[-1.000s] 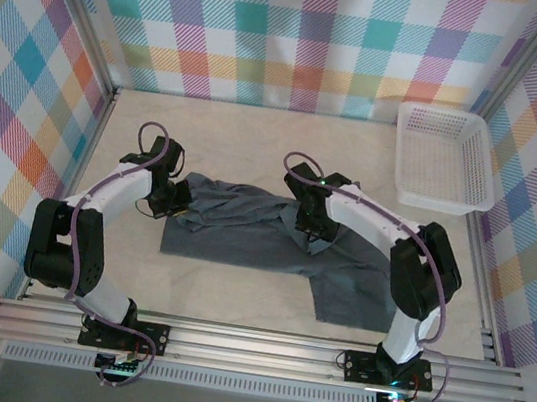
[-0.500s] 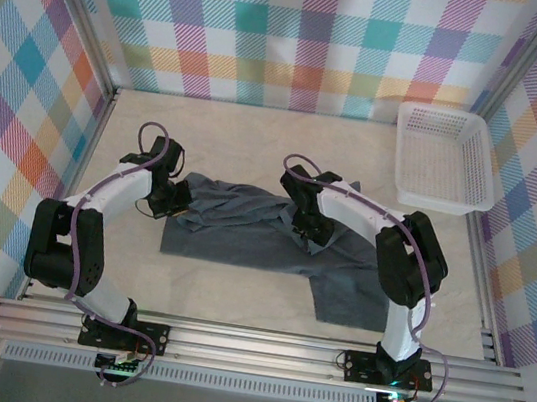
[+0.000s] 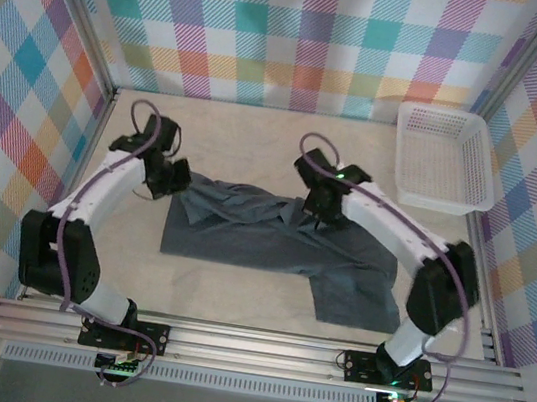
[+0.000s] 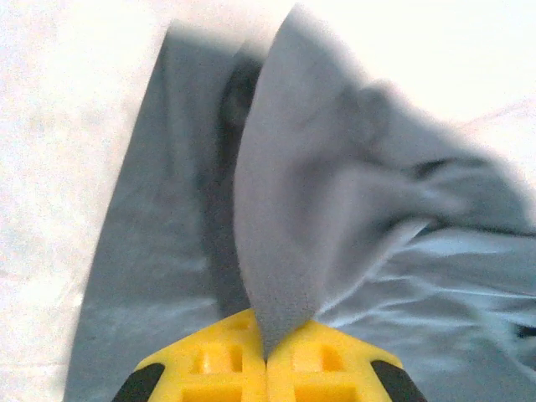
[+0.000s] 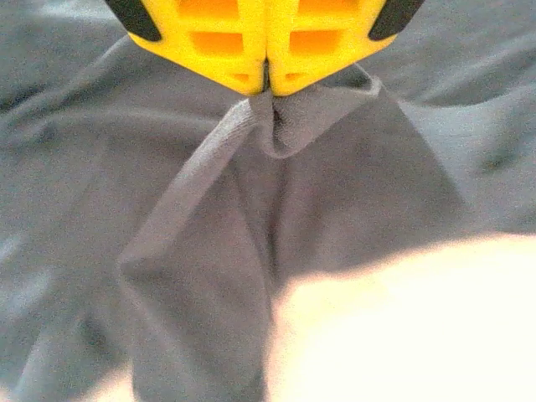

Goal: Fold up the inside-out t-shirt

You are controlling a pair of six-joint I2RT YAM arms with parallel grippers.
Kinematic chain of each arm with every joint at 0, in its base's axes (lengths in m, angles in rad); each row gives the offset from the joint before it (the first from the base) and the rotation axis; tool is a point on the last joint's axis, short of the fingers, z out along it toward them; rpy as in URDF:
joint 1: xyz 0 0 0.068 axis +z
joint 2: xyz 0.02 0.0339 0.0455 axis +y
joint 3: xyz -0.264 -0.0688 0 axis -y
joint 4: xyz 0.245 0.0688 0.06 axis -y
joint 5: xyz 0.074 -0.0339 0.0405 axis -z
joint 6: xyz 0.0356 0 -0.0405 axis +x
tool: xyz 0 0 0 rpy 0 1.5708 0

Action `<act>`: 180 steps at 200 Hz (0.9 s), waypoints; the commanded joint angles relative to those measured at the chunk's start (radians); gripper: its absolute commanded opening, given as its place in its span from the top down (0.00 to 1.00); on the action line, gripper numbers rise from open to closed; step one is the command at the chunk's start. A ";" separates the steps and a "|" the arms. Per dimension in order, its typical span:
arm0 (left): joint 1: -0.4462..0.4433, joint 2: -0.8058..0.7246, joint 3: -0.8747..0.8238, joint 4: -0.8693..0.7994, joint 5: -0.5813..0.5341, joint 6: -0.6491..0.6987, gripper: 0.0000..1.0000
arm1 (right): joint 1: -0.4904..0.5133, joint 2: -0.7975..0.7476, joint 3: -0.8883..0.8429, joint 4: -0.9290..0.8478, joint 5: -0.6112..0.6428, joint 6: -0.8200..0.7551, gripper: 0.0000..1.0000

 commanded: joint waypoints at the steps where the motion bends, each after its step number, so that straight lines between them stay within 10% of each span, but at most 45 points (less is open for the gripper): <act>1: 0.005 -0.147 0.230 -0.022 -0.013 0.049 1.00 | -0.006 -0.242 0.108 0.170 0.129 -0.349 1.00; 35: 0.008 -0.270 0.478 0.063 -0.143 0.061 1.00 | -0.008 -0.474 0.175 0.528 0.188 -0.701 1.00; 100: 0.008 -0.326 0.861 0.088 -0.290 0.112 1.00 | -0.007 -0.454 0.568 0.840 0.201 -1.089 1.00; 180: 0.008 -0.337 1.040 0.049 -0.193 0.034 1.00 | -0.007 -0.219 1.164 0.665 0.046 -1.227 1.00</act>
